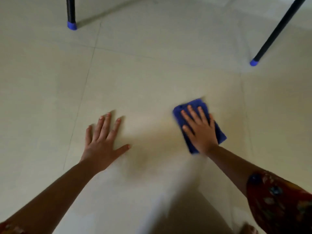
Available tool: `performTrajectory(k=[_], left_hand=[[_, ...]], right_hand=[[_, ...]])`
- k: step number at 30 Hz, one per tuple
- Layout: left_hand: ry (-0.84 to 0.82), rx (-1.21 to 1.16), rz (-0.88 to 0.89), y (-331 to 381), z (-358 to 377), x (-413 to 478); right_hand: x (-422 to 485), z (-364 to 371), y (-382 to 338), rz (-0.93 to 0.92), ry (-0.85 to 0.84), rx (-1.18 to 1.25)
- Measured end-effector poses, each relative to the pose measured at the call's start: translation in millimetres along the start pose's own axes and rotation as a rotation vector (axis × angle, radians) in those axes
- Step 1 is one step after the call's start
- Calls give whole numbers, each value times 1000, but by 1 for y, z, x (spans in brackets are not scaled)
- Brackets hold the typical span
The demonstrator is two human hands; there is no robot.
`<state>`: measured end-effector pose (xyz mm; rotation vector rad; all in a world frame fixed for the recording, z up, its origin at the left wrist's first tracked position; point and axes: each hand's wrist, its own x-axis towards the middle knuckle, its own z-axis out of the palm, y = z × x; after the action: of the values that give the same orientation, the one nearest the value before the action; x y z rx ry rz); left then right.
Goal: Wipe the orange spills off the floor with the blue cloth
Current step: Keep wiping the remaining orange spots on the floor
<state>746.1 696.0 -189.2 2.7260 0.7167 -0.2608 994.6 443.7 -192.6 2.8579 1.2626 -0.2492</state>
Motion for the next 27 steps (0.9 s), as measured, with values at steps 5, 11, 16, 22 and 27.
performTrajectory(k=[5, 11, 16, 22, 27], left_hand=[[57, 1, 20, 2, 6, 2], [88, -6, 3, 4, 6, 1], [9, -182, 19, -4, -4, 3], [210, -250, -142, -51, -23, -28], [387, -353, -495, -103, -17, -66]], right_hand=[[126, -27, -2, 498, 20, 131], [120, -13, -106, -34, 58, 33], [51, -2, -61, -30, 87, 8], [139, -16, -140, 416, 41, 165], [140, -5, -275, -99, -18, 78]])
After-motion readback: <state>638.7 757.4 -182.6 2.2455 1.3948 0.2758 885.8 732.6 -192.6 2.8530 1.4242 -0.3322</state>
